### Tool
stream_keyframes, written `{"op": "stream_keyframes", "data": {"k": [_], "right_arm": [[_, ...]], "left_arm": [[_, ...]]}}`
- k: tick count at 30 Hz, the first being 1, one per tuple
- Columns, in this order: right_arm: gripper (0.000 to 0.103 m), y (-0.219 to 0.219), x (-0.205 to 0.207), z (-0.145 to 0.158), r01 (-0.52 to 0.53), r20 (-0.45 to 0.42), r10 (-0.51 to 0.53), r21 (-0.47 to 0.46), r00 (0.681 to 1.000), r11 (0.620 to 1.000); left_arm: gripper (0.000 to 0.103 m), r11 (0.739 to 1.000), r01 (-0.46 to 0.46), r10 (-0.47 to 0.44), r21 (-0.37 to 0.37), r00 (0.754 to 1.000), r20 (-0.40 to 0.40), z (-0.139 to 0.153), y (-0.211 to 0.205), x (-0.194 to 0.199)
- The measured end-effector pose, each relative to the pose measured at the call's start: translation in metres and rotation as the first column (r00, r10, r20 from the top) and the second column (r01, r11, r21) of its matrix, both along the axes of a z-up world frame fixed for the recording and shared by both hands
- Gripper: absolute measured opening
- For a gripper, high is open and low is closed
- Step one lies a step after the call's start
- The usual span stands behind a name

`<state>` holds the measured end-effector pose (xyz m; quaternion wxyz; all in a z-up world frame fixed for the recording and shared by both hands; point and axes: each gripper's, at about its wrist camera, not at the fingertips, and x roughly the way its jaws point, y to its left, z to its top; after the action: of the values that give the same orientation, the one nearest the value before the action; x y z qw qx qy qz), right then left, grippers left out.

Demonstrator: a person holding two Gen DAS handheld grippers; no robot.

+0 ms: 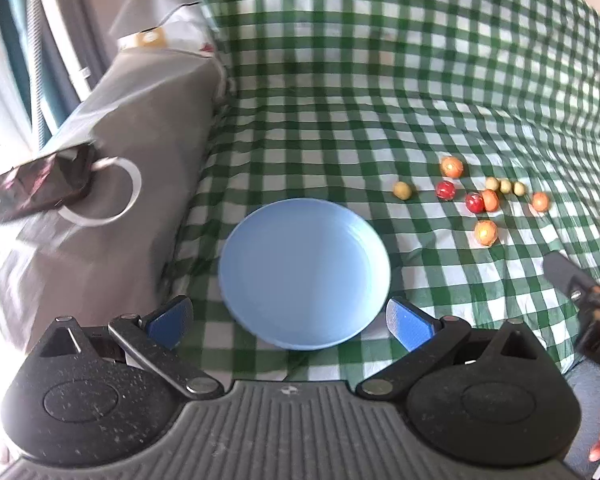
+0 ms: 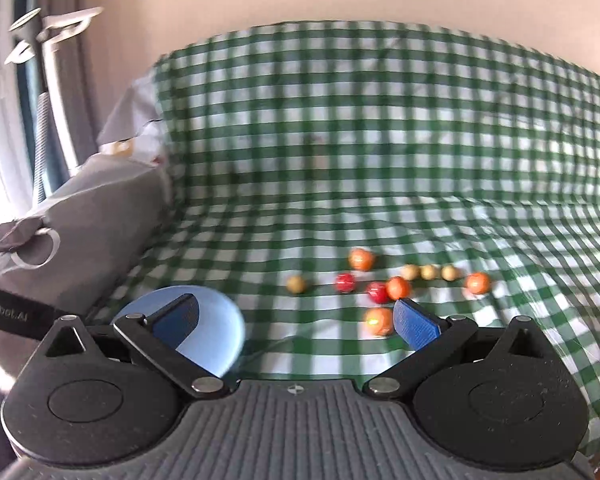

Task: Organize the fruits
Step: 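Grasp a yellow fruit with the left tool while the right tool grasps an orange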

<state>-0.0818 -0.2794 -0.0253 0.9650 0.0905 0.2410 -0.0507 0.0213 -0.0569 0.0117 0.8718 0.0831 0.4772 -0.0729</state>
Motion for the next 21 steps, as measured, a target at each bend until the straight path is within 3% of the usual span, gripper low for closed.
{"op": "stream_keyframes", "data": {"k": [8,17,21], "right_arm": [[0.102,-0.058,0.02,-0.031,0.154,-0.074,-0.153,0.008,0.986,0.988],[0.102,-0.125,0.049,-0.074,0.315,-0.146,-0.308,0.028,0.94,0.949],[0.102,-0.151,0.074,-0.098,0.349,-0.19,-0.342,0.001,0.92,0.937]], "left_arm": [[0.103,0.995,0.095,-0.095,0.006,0.995,0.04,-0.018,-0.072,0.039],[0.103,0.983,0.181,-0.181,-0.012,0.983,-0.026,-0.069,-0.137,0.088],[0.103,0.983,0.181,-0.181,0.013,0.983,-0.005,-0.095,-0.163,0.112]]}}
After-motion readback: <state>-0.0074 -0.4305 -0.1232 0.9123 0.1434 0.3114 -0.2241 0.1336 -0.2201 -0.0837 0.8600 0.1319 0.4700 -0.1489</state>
